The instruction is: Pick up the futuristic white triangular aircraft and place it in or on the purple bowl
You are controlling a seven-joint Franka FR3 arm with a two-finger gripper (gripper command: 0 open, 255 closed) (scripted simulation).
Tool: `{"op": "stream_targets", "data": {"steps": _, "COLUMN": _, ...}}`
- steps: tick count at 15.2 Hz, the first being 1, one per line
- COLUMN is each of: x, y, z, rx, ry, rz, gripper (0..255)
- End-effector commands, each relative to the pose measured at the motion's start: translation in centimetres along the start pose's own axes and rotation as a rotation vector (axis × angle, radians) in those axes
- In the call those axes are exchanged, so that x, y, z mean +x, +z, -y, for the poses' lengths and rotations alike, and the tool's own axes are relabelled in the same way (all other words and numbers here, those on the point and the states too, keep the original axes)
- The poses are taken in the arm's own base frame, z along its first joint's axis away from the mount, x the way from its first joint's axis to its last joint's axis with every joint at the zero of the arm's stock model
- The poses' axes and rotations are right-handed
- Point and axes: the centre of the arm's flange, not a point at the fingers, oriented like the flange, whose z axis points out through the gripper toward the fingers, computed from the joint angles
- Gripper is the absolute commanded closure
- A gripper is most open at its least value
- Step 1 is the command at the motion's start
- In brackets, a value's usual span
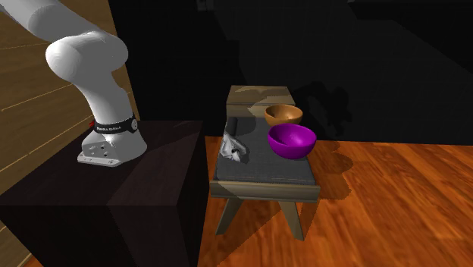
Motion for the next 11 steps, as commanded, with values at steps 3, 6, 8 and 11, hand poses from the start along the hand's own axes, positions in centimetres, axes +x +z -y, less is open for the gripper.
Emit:
{"op": "stream_targets", "data": {"steps": 3, "x": 0.2, "y": 2.3, "z": 1.7, "rx": -0.029, "ry": 0.048, "rz": 0.008, "gripper": 0}}
{"op": "stream_targets", "data": {"steps": 6, "x": 0.7, "y": 5.9, "z": 4.1, "rx": -0.073, "ry": 0.120, "rz": 0.019, "gripper": 0}}
{"op": "stream_targets", "data": {"steps": 8, "x": 1.0, "y": 8.4, "z": 5.6, "rx": -0.103, "ry": 0.167, "rz": 0.027, "gripper": 0}}
{"op": "stream_targets", "data": {"steps": 11, "x": 1.6, "y": 12.2, "z": 7.6, "rx": -0.147, "ry": 0.239, "rz": 0.038, "gripper": 0}}
